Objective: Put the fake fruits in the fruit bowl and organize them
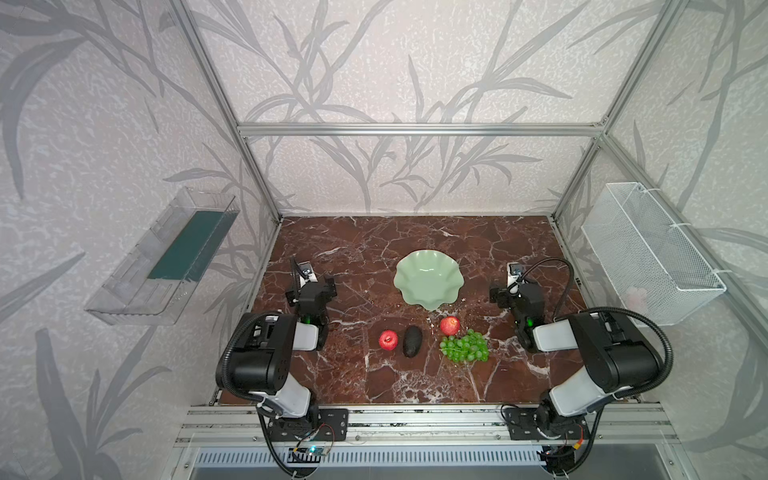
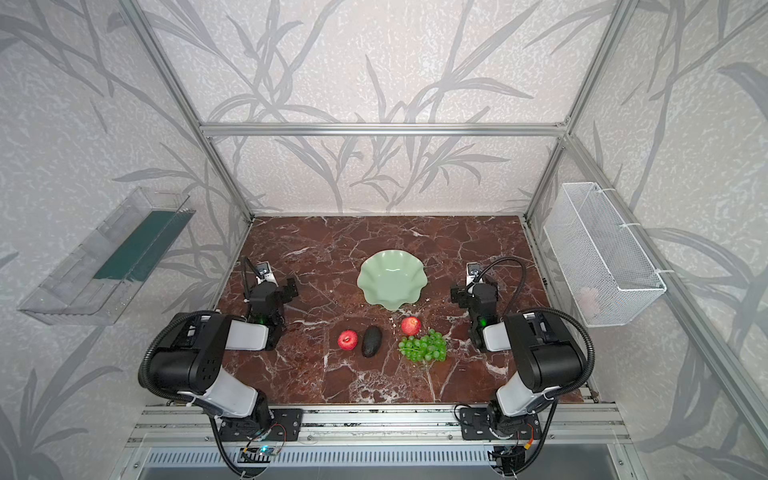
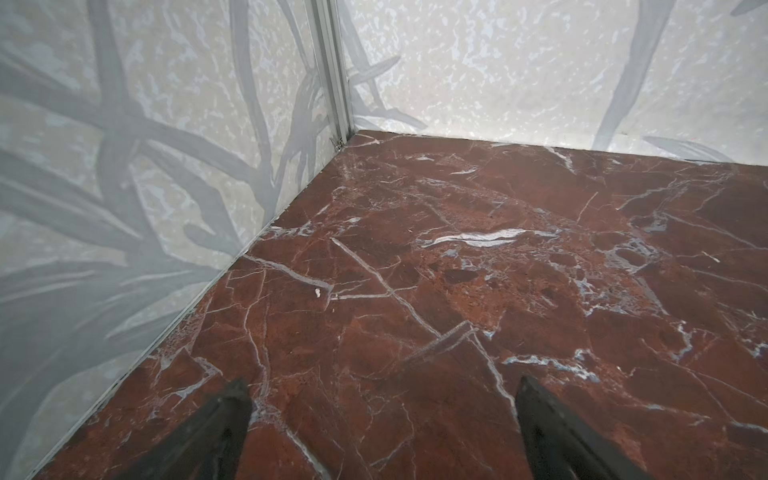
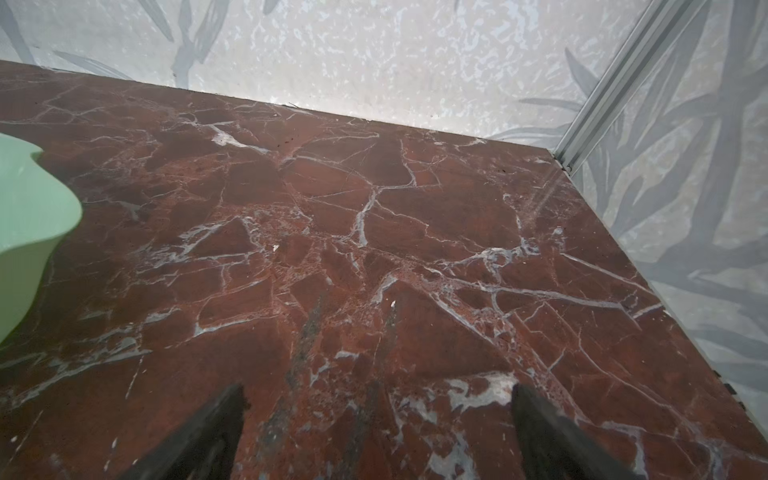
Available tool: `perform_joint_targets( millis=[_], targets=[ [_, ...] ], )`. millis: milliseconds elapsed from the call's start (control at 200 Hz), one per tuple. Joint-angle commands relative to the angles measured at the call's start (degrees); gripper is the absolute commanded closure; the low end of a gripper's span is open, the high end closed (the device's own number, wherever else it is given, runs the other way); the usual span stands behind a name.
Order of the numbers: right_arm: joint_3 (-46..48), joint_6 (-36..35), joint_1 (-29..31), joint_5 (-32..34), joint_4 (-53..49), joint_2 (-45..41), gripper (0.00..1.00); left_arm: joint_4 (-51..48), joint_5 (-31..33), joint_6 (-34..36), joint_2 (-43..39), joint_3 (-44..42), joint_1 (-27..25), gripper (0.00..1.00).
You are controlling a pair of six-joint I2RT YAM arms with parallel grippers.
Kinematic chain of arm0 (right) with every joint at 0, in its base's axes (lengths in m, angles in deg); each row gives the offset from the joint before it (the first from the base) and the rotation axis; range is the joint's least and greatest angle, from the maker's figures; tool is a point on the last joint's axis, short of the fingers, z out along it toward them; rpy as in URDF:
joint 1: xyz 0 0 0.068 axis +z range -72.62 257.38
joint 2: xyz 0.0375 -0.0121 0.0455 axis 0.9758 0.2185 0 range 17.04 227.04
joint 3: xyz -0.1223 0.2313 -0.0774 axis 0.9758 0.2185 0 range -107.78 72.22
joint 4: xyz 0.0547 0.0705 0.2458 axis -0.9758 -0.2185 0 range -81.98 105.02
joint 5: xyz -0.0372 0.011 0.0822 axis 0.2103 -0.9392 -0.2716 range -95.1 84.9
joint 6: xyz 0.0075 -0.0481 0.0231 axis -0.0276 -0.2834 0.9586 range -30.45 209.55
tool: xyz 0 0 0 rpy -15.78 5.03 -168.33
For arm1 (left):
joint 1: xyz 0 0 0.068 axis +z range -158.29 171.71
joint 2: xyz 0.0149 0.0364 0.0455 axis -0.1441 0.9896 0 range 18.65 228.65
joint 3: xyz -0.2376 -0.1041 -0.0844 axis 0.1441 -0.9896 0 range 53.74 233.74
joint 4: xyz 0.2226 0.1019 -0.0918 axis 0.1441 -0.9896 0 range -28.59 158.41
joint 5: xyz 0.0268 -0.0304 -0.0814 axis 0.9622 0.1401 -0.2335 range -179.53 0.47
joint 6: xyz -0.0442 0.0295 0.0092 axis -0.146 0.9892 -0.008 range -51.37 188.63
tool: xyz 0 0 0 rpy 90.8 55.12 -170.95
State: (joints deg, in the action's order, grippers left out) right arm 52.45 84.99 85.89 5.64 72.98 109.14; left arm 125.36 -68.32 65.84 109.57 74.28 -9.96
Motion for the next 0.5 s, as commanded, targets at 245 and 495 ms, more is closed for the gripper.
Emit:
perform_joint_targets(
  millis=[245,495],
  targets=[
    [-0.8,-0.3,0.0,-0.3,0.5,-0.9,0.01,-0.2,-0.7,-0.2,-0.5,0.4,0.2,0.01],
    [-0.8,-0.3,0.0,-0.3,0.4,-0.9,0.01,-0.1,-0.8,-0.3,-0.5,0.4,0.3,0.01]
  ],
)
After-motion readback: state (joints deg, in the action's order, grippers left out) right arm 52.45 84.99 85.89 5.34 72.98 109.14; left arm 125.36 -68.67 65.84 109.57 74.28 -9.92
